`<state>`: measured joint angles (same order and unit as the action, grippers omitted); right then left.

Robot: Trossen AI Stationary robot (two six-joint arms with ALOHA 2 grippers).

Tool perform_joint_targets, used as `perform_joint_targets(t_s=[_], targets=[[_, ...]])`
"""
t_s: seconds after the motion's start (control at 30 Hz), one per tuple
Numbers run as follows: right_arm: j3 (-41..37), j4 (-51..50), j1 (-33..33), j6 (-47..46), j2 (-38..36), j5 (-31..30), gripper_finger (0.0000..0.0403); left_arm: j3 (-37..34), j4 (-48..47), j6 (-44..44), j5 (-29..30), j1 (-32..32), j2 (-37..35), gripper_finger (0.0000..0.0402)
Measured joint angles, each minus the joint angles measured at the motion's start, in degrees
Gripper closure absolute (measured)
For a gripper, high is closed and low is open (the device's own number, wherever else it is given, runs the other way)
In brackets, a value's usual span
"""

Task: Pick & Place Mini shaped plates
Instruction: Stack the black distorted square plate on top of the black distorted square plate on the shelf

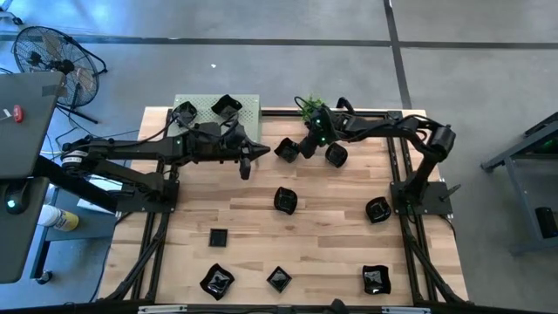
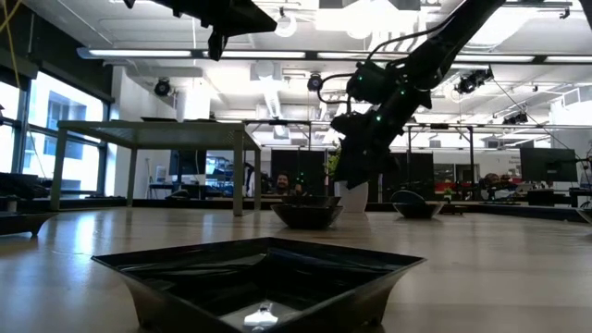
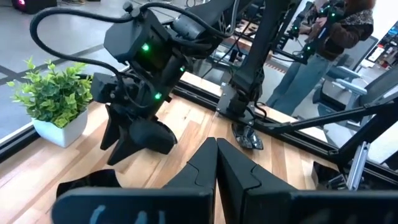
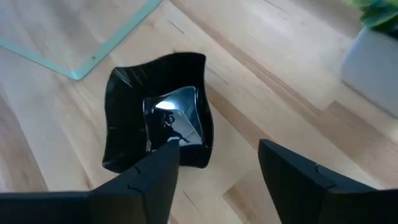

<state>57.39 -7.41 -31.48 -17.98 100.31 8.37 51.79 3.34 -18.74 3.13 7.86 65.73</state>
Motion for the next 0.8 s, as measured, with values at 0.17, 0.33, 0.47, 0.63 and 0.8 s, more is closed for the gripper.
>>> perform_joint_targets(t_s=[0.17,0.33,0.47,0.63,0.8], targets=[[-0.1,3.7,0.0,-1.2,3.3,1.3,0.0172,0.0,-0.1,0.0,0.0,0.0,0.0,0.0401],[-0.1,7.4,0.0,-3.2,6.1,1.6,0.0188,0.0,-0.4,0.0,-0.3,0.0,0.0,0.0401],[-0.2,7.4,0.0,-3.8,7.2,1.1,0.0217,0.0,-0.5,0.0,-1.3,0.0,0.0,0.0401],[-0.1,6.8,0.0,-3.5,7.9,2.0,0.0257,0.0,-0.6,-0.8,-3.0,0.0,0.0,0.0401],[-0.1,7.2,0.0,-2.7,7.9,1.9,0.0298,0.0,-0.7,-1.4,-3.9,0.0,0.0,0.0401]])
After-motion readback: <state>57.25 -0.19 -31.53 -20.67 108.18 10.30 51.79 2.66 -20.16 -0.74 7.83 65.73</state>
